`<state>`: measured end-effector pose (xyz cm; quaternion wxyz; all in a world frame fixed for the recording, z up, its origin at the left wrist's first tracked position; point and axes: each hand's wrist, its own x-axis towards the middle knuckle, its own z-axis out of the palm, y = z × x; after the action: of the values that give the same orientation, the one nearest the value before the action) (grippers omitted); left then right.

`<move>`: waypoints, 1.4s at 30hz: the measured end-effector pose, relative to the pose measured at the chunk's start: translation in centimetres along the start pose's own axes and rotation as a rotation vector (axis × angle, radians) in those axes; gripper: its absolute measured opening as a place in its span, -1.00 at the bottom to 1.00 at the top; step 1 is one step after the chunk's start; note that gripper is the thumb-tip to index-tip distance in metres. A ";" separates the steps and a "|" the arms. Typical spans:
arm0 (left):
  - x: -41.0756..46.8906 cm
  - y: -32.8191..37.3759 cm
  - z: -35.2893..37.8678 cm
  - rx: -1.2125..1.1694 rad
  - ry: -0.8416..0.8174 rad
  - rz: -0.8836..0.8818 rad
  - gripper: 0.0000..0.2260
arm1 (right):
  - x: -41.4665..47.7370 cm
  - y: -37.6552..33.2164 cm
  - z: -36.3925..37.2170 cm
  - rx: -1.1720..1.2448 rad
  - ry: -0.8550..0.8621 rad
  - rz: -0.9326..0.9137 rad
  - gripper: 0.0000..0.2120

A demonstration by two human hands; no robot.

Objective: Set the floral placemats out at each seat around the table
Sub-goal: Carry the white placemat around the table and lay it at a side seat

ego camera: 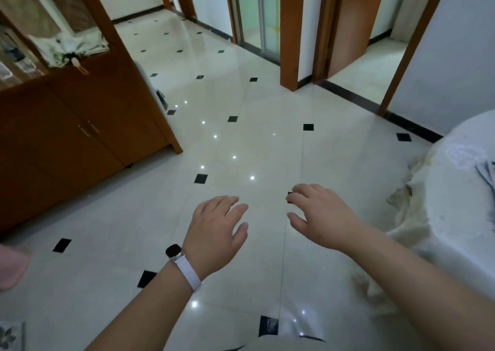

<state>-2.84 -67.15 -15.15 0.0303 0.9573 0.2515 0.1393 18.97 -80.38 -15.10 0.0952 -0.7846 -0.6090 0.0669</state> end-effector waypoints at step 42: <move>61.0 13.5 24.6 -0.393 -0.292 1.088 -0.66 | 14.8 33.3 -3.2 0.103 0.241 1.307 -0.63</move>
<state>61.40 -48.71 -21.66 0.1655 0.9344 -0.3122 0.0456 54.75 -74.20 -19.48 0.1400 -0.9887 0.0110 0.0518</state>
